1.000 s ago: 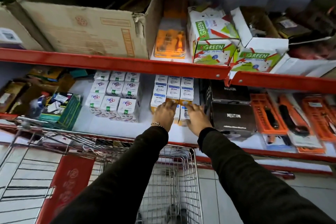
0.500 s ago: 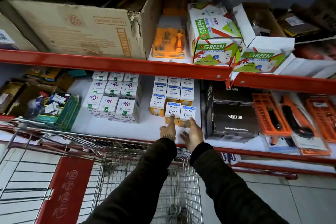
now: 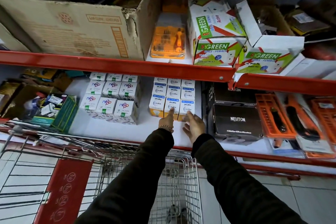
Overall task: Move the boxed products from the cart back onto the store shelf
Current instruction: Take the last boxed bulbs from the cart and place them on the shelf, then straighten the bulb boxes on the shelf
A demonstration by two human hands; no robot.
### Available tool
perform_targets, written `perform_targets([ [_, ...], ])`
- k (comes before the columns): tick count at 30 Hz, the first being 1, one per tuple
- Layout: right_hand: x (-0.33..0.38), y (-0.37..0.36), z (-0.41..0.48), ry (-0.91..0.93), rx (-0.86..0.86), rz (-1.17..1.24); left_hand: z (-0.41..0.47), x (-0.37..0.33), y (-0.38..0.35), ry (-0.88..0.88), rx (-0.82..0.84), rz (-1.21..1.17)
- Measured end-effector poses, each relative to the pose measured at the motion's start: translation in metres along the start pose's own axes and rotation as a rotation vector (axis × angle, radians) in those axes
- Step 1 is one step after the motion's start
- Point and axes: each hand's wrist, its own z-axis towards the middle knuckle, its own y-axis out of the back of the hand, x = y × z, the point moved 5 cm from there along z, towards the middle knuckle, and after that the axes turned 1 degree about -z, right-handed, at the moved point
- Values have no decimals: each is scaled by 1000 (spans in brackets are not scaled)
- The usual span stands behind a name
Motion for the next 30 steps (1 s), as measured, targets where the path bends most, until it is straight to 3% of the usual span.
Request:
perform_targets([
  [10,-3,6,4,-8,14,-183,0,0,6,-7,6,52],
  [18,-35,-17,-25,-115,69,-71,-14,13,57,0,-31,-269],
  [25,-54,-83,-46,-161,165,-26,-16,14,138,-36,-185,-509],
  [30,-65,-141,-59,-141,284,1,-10,-9,184,-86,-193,-552],
])
